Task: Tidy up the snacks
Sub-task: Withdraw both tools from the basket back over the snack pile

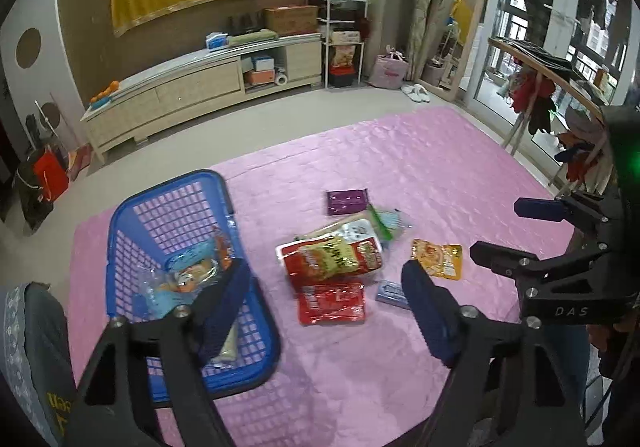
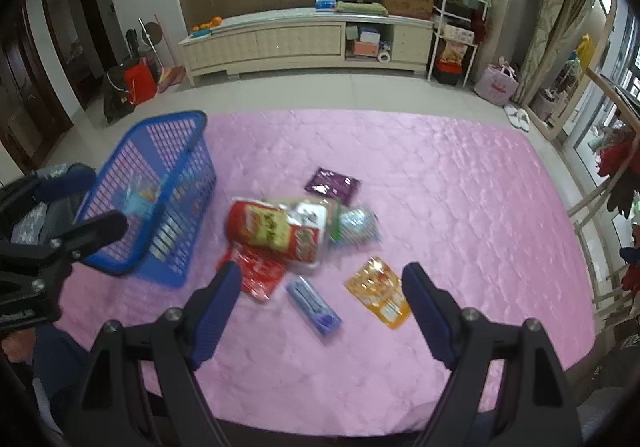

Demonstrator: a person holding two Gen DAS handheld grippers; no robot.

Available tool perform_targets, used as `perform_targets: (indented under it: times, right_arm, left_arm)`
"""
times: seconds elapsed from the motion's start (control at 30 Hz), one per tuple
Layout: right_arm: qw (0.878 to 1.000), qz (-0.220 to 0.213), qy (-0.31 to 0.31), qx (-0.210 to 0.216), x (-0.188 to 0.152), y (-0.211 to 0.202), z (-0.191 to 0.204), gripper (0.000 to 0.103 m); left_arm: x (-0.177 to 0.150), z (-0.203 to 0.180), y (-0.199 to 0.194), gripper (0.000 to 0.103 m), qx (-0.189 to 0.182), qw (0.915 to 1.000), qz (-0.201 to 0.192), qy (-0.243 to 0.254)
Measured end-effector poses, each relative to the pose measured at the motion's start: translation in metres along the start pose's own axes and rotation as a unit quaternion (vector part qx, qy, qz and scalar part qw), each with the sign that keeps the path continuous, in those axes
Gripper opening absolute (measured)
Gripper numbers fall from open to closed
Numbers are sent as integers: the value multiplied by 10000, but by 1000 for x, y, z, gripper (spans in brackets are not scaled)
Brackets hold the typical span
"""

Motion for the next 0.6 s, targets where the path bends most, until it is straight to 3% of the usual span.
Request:
perform_targets:
  times: [0.17, 0.33, 0.6]
  right_arm:
    - [9999, -66, 57, -57, -18, 5, -27, 85]
    - [9998, -105, 175, 12, -29, 15, -53, 85]
    - [9996, -145, -247, 43, -43, 38, -73, 85]
  left_arm:
    - [-6, -17, 15, 85, -76, 9999, 55, -138]
    - [-17, -33, 36, 103, -55, 9996, 166, -218]
    - [-33, -58, 68, 103, 146, 9981, 439, -409]
Point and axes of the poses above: each gripper's, at about its wrist camera, not at the fingertips, and y roughly the way its jaws point, z to its left, x to its top, the point moved 5 cm from there along y, roughly the way its jaws point, and after that the axes turned 4 degrees about -x, right-handed, at the moved point
